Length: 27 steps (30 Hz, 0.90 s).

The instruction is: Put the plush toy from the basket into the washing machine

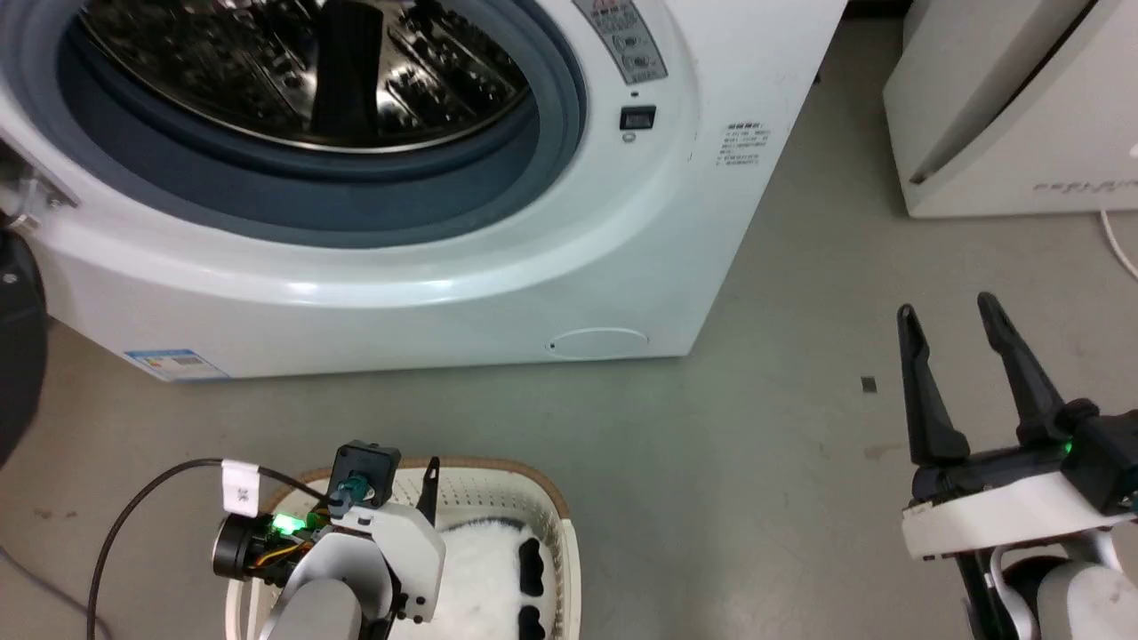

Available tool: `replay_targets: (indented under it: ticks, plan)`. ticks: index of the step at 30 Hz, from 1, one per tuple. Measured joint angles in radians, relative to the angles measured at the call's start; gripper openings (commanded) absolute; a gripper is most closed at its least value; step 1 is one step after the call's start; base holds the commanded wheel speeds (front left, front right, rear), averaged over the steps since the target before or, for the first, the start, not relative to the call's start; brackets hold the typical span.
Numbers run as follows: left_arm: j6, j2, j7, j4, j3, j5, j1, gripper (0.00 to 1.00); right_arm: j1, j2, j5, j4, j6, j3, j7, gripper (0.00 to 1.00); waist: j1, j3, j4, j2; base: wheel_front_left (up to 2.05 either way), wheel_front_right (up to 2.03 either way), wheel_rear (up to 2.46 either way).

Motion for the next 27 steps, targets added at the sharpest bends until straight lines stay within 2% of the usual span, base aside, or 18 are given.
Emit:
replay_targets:
  ticks: [12, 27]
  plan:
    - [-0.024, 0.029, 0.091, 0.122, -0.070, 0.012, -0.067, 1.00, -0.063, 0.000, 0.029, -0.044, 0.000, -0.014, -0.023, 1.00, 0.0000, 0.144, -0.018, 0.0000, 0.00, 0.00, 0.00]
    - [-0.053, 0.050, 0.154, 0.264, -0.153, 0.019, -0.174, 1.00, -0.142, 0.000, 0.044, -0.093, 0.000, -0.021, -0.054, 1.00, 0.0000, 0.294, -0.028, 0.0000, 0.00, 0.00, 0.00]
